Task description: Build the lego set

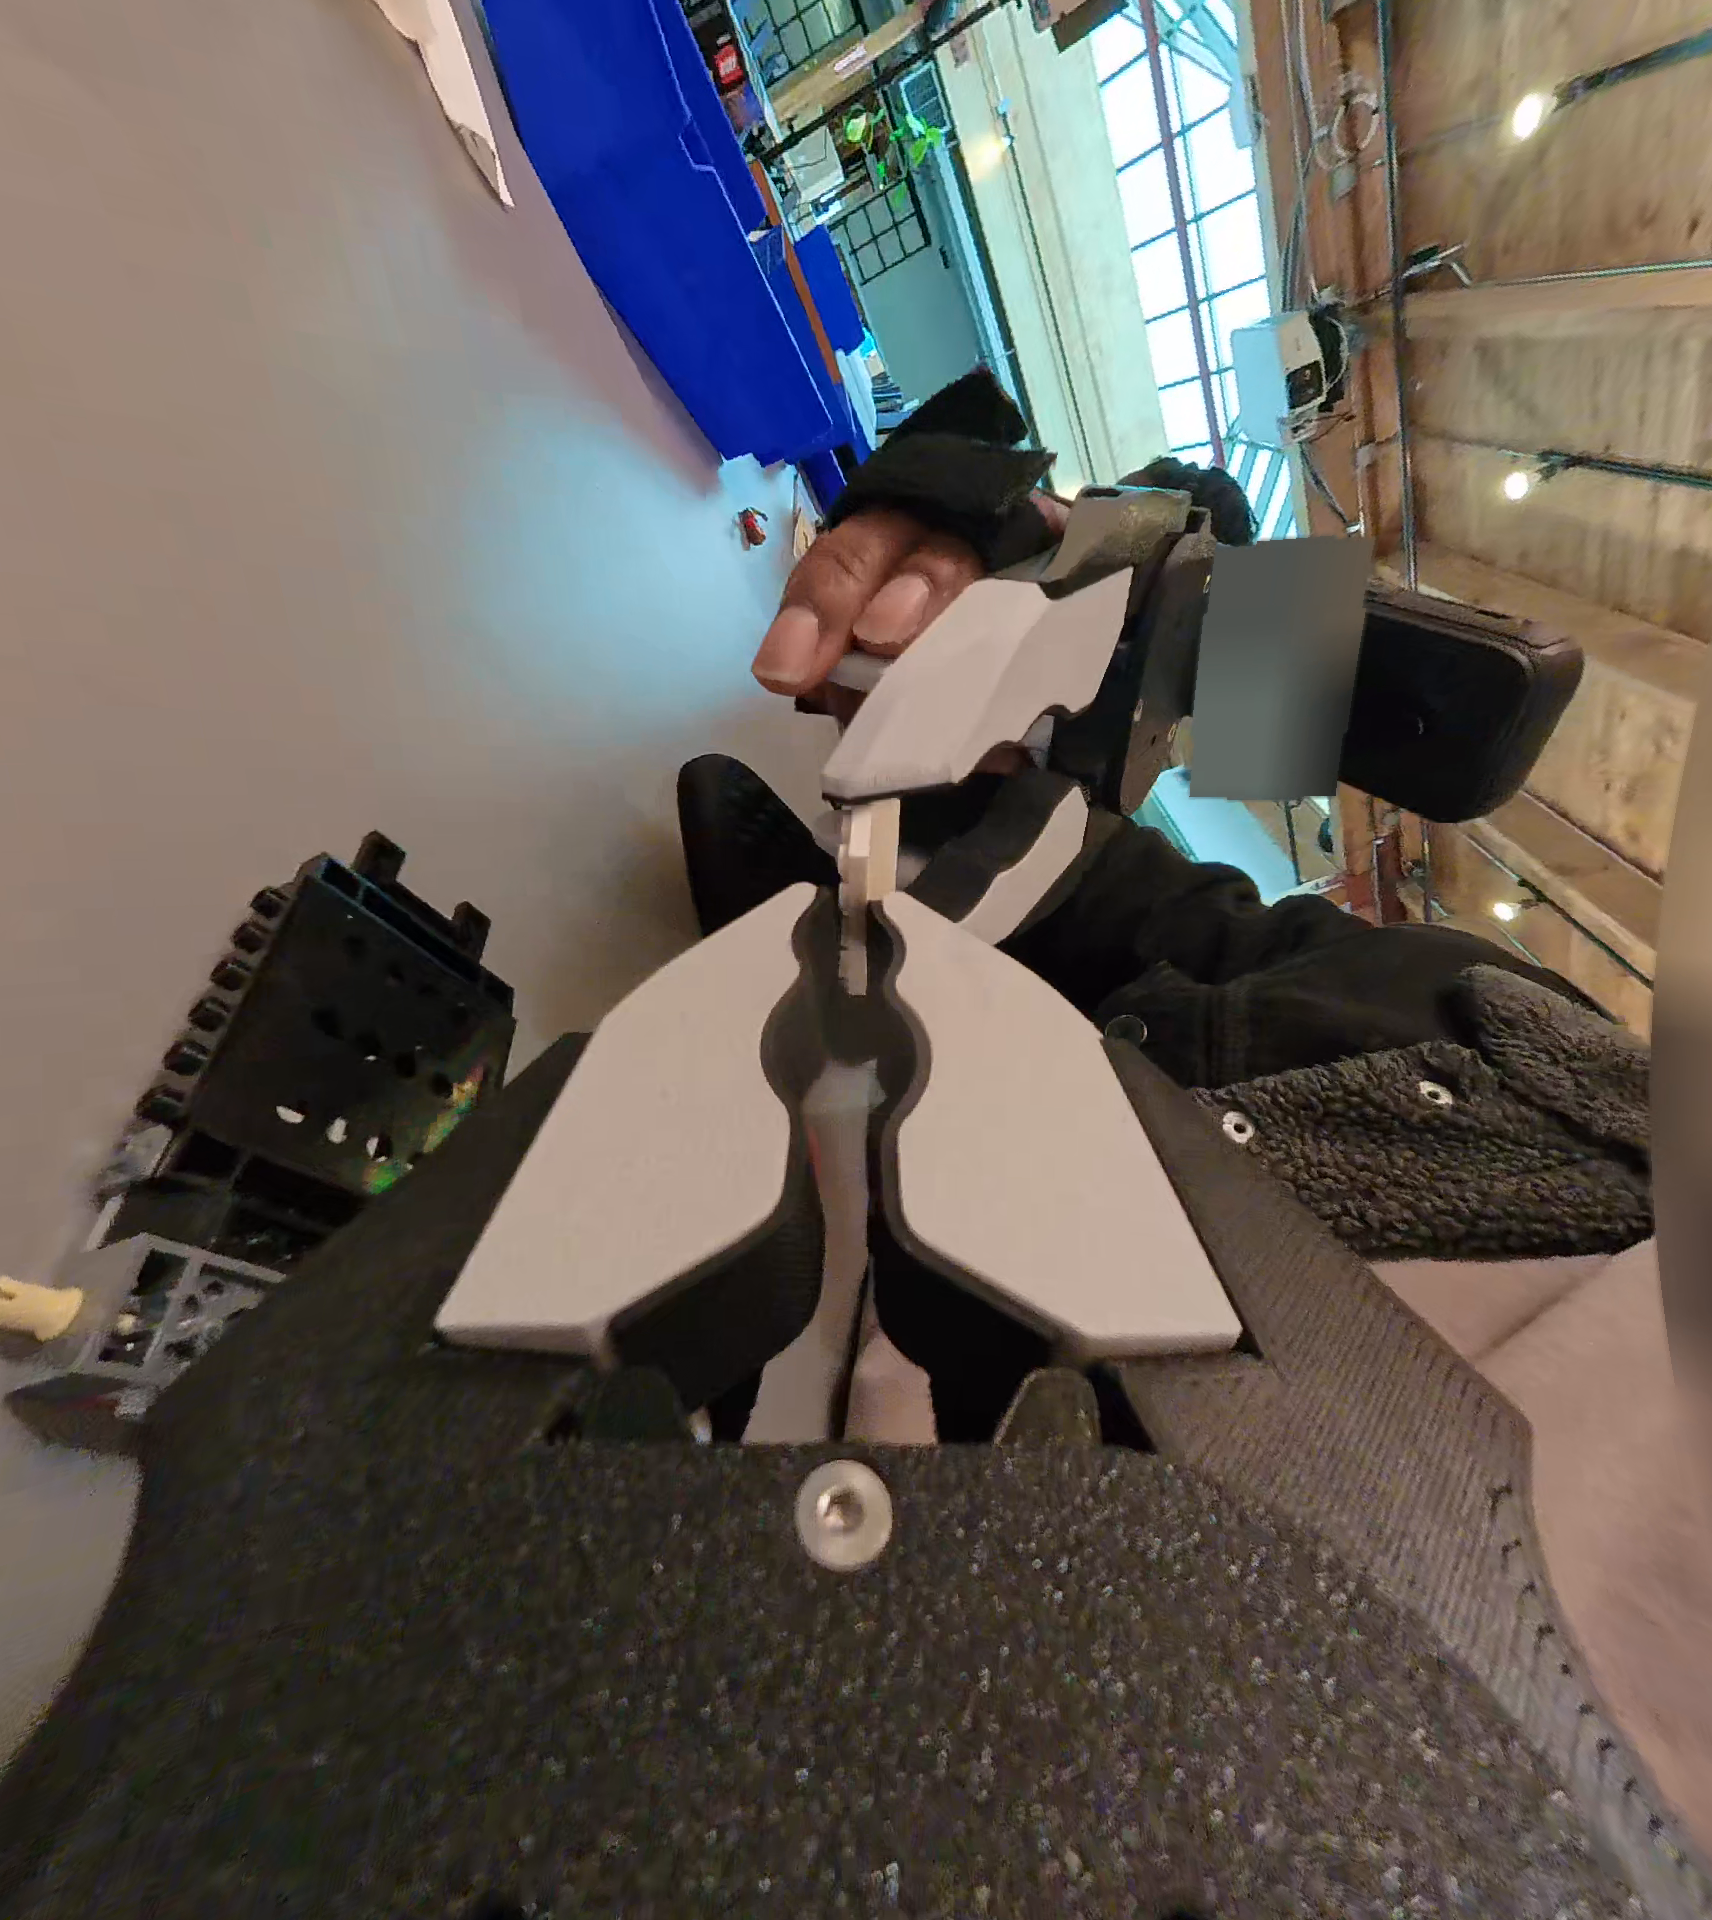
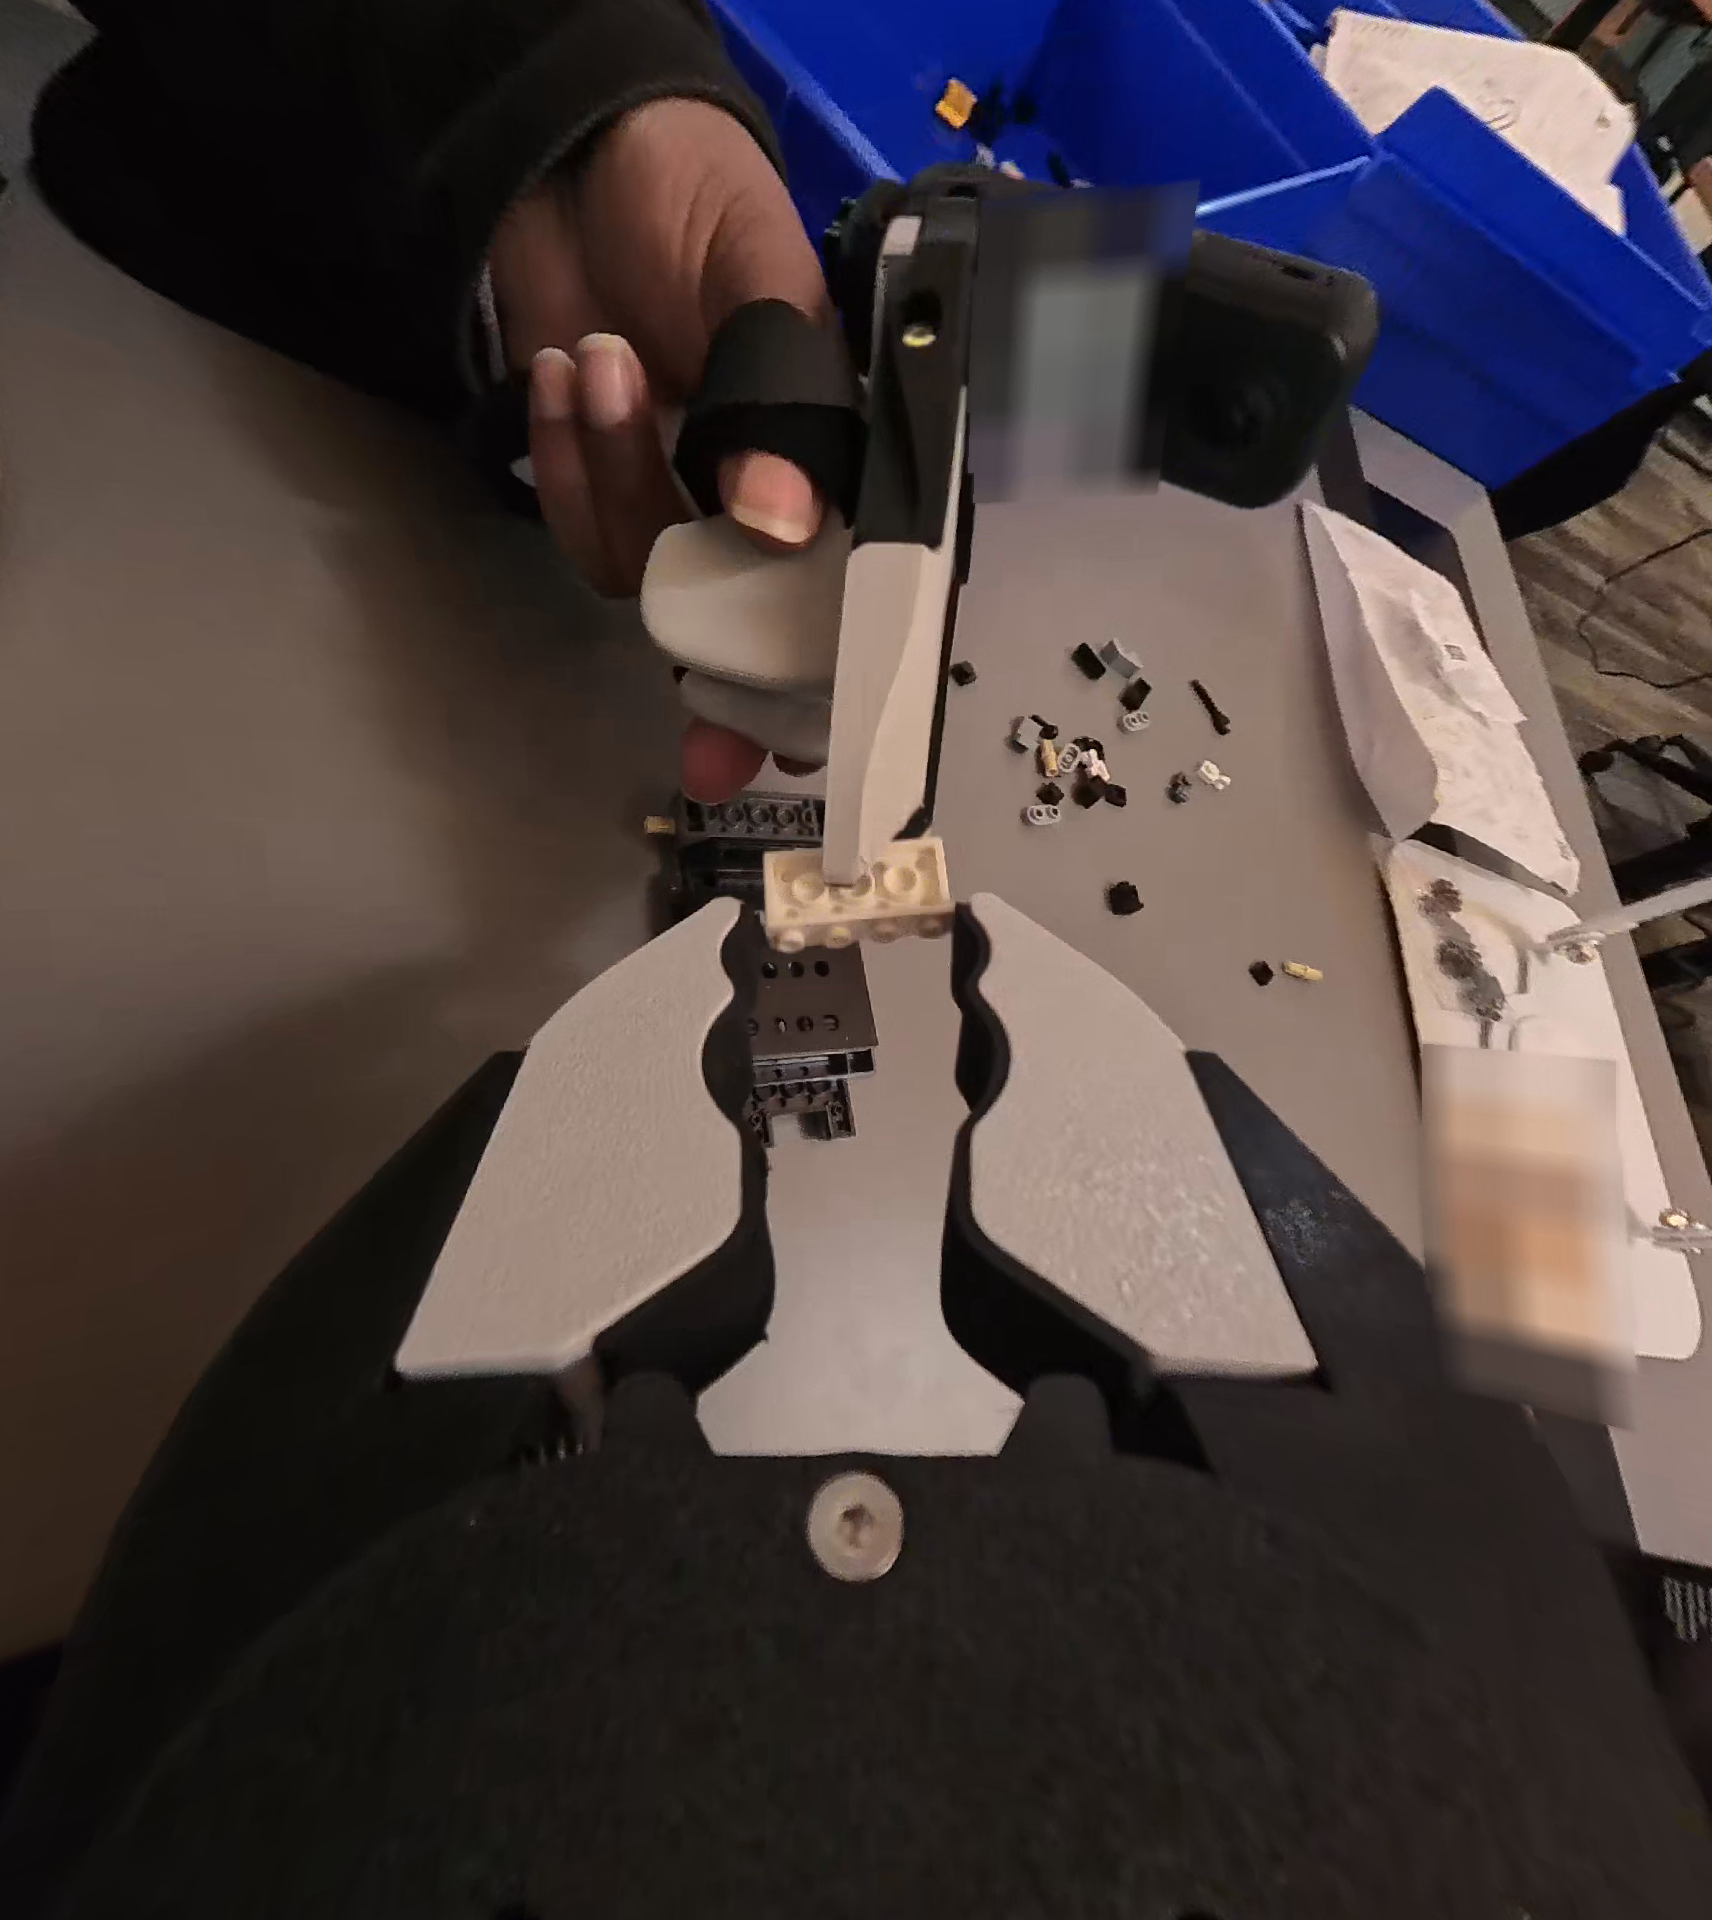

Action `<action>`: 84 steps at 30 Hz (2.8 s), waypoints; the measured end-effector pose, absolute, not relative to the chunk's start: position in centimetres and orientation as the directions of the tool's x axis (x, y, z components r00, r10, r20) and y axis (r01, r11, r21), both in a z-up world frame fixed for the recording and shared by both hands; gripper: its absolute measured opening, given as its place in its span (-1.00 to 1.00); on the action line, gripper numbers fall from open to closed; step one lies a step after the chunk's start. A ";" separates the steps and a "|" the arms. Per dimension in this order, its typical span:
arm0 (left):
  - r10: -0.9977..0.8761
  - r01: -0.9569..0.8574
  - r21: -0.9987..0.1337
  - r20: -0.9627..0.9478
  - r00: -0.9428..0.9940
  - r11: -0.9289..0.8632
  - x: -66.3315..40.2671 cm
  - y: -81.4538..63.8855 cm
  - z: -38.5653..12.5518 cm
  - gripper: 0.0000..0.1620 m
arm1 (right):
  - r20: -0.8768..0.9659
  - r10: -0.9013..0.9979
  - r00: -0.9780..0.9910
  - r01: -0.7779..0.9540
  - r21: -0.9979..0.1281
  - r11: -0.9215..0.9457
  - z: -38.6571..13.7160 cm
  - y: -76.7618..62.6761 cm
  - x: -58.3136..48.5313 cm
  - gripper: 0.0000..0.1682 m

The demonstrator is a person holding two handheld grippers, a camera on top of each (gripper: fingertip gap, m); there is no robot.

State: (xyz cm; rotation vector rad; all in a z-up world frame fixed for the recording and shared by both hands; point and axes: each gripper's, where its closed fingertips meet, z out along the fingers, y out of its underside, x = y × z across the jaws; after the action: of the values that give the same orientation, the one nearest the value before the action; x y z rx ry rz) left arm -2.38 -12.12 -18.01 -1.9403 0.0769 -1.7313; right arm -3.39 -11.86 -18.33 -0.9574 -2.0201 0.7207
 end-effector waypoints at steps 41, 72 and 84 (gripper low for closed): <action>-0.795 -0.650 -0.623 -0.074 0.602 -0.435 -6.2 -12.3 -27.8 -0.26 | -0.052 0.829 -0.557 0.686 -0.592 0.424 -27.8 -9.0 -2.1 -0.59; -0.795 -0.649 -0.615 -0.060 0.604 -0.447 -6.0 -12.4 -27.9 -0.31 | -0.101 0.847 -0.521 0.694 -0.628 0.352 -27.2 -8.9 -1.7 -0.44; -0.787 -0.666 -0.680 -0.213 0.580 -0.306 -6.0 -11.9 -26.9 -0.30 | -0.397 0.866 -0.305 0.719 -0.692 -0.065 -24.8 -9.1 -1.0 -0.43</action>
State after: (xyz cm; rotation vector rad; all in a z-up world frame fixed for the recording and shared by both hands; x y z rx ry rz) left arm -5.99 -11.90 -26.93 -2.0555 1.1538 -0.2040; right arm -1.03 -9.06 -24.76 -1.7418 -2.0254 1.3067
